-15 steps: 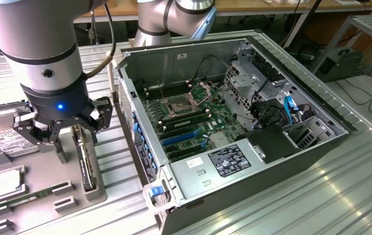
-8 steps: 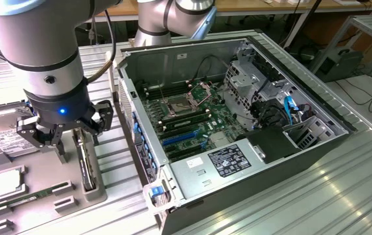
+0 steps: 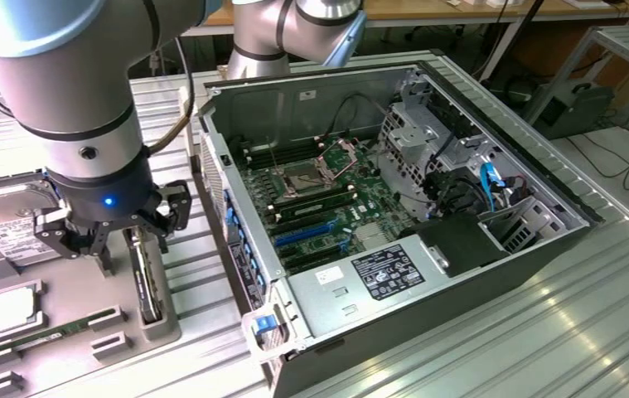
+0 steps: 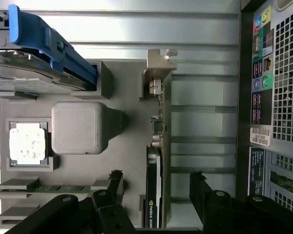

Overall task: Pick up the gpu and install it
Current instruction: 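Pick up the gpu and move the gpu toward the slot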

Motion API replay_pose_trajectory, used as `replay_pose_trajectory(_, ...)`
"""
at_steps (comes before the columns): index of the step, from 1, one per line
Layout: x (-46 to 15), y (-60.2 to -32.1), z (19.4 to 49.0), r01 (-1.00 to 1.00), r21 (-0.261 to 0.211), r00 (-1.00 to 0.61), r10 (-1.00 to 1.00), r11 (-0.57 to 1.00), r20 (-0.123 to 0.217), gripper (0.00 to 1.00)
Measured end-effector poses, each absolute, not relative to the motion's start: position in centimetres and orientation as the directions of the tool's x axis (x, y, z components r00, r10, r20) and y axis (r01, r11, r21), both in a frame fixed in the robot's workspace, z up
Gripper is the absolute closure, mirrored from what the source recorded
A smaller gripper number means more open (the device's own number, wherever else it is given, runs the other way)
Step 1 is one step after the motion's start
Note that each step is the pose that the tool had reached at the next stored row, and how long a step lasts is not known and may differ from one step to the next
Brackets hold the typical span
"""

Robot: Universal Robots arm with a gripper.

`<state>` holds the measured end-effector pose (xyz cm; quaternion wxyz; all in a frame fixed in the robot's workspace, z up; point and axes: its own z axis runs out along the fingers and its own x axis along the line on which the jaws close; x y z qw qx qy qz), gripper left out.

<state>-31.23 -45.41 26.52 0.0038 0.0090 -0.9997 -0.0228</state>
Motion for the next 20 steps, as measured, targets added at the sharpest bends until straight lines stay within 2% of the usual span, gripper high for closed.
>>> replay_pose_trajectory(20,-31.5,-45.4,22.8,-0.018,0.046,-1.0,-0.018,0.999,0.005,0.34)
